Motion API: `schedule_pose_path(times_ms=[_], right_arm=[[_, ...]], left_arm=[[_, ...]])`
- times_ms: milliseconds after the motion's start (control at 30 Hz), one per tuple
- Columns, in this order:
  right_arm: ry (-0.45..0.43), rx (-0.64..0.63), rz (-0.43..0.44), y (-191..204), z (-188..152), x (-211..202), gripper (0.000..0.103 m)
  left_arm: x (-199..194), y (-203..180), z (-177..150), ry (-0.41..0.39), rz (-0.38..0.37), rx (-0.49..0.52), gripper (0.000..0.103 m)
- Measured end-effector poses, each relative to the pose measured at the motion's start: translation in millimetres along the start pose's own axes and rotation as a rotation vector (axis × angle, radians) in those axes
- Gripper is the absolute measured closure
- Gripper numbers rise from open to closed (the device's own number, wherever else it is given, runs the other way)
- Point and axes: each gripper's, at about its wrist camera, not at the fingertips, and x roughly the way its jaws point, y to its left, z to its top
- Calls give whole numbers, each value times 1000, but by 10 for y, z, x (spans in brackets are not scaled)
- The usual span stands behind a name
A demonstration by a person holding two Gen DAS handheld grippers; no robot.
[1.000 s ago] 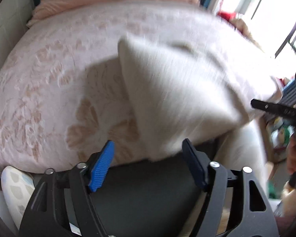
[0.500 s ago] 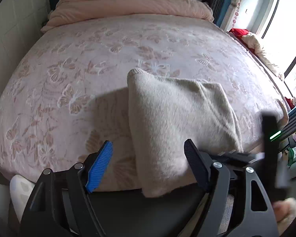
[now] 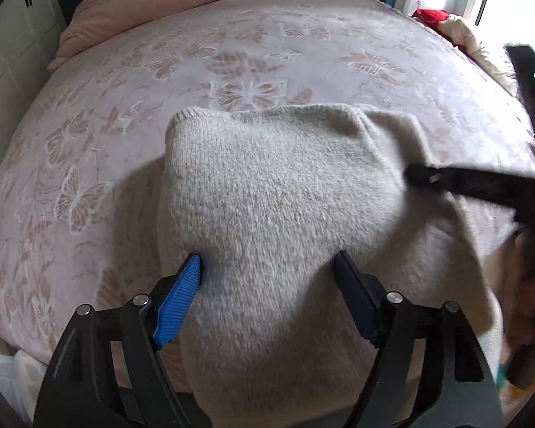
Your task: Fold small clothes
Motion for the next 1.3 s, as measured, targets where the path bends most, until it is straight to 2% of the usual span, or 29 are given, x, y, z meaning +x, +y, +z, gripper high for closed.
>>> schedule_pose_path(times_ms=[67, 100, 133, 200, 267, 333, 467, 533, 567, 600, 700, 800, 867, 900, 933, 1000, 1067, 1100, 1167, 1200, 1233, 1300], right_arm=[[-44, -31, -1, 108, 22, -119, 95], [-50, -59, -30, 152, 36, -112, 95], [-44, -79, -60, 159, 42, -45, 95], [30, -97, -117, 143, 18, 273, 98], [8, -90, -101, 88, 11, 373, 99], [13, -79, -99, 109, 42, 264, 98], [-38, -58, -62, 100, -1, -117, 88], [-66, -42, -62, 23, -81, -276, 72], [-77, -26, -63, -27, -145, -359, 58], [-83, -9, -59, -87, -215, -431, 54], [-60, 31, 3, -211, -415, -512, 54], [-12, 29, 66, -198, -584, -432, 49], [25, -14, 31, -134, -646, -267, 52], [47, -30, 22, -104, -668, -170, 68], [52, -30, 41, -80, -665, -143, 89], [-21, -39, 56, -9, -605, -360, 92], [-110, -56, 52, 29, -541, -663, 92], [-120, -53, 53, -1, -532, -714, 92], [-62, -53, 5, -131, -564, -514, 91], [24, -57, -41, -230, -629, -221, 90], [72, -43, -41, -311, -686, -18, 89], [34, 45, 35, -409, -712, -103, 87]], left_arm=[[-16, 22, 10, 0, -14, -20, 25], [-11, 23, 14, 2, -13, -21, 25], [-1, 14, 14, 5, -8, -16, 24], [6, 2, 10, -1, 1, -6, 24], [11, -27, 5, -7, 9, 12, 24], [9, -44, 4, -8, 18, 20, 23], [14, -29, -3, -8, 11, 10, 22], [-10, -21, 0, -6, 2, 1, 22], [-35, 1, 1, -7, -13, -11, 22], [-87, 36, -1, -13, -42, -36, 22], [-279, 227, -57, -35, -127, -133, 19], [-331, 331, -131, -28, -129, -155, 18], [-259, 348, -185, -1, -95, -136, 18], [-209, 354, -211, 19, -82, -128, 18], [-159, 363, -240, 40, -74, -127, 19], [-98, 406, -290, 69, -82, -153, 19], [-106, 437, -307, 68, -95, -172, 17], [-120, 431, -307, 55, -98, -167, 17], [-121, 373, -291, 43, -87, -138, 17], [-86, 332, -290, 50, -80, -121, 17], [-16, 294, -301, 68, -80, -108, 16], [30, 276, -328, 78, -83, -115, 16]])
